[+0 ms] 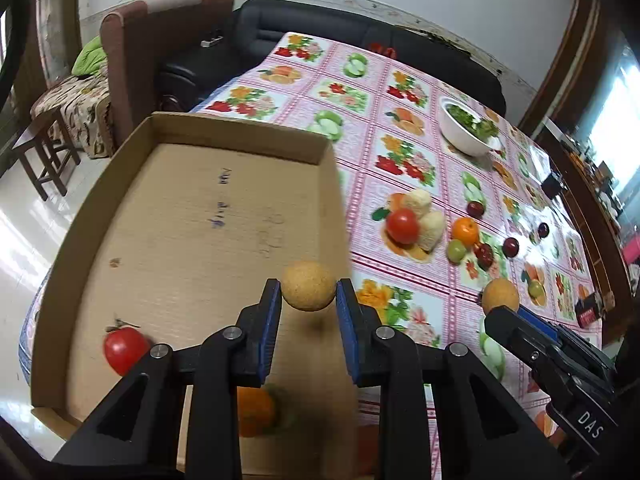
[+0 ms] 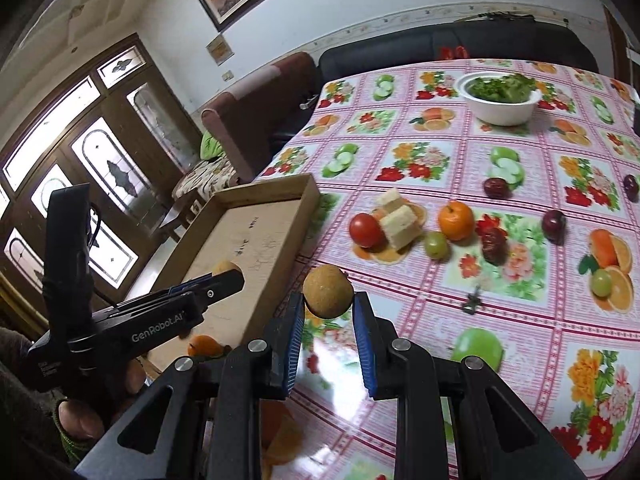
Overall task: Organize fruits
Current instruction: 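Carry both tan round fruits over the cardboard box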
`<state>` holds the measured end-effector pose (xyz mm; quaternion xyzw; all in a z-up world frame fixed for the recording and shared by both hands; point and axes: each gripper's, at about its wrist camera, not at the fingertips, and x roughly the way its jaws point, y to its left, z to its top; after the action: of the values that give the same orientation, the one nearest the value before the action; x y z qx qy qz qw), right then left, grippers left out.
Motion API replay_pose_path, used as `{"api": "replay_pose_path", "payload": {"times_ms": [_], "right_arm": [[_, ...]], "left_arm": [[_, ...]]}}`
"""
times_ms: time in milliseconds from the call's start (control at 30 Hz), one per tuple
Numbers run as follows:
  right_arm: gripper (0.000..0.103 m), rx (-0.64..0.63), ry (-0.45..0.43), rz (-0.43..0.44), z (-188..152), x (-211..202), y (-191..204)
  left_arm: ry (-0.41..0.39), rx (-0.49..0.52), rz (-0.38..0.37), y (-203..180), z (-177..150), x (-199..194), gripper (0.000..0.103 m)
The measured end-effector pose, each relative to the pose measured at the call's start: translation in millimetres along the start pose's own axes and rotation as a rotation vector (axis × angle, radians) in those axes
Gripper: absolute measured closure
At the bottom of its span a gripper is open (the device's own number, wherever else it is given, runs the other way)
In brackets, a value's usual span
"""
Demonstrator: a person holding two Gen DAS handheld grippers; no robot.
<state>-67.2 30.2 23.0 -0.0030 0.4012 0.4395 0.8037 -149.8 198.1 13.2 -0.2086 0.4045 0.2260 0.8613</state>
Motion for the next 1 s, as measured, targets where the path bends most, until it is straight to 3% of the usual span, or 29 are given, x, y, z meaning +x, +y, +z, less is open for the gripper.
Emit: {"api": "replay_pose_path", "payload": {"times_ms": [467, 1000], "right_arm": [[0.078, -0.076, 0.048, 0.065, 7, 33, 42], [0.079, -0.228, 0.17, 0.15, 1, 90, 102]], "left_arm": [[-0.001, -0.084, 0.065, 52, 10, -2, 0.077], [0.067, -0.166, 0.151, 89, 17, 16, 0.077]]}}
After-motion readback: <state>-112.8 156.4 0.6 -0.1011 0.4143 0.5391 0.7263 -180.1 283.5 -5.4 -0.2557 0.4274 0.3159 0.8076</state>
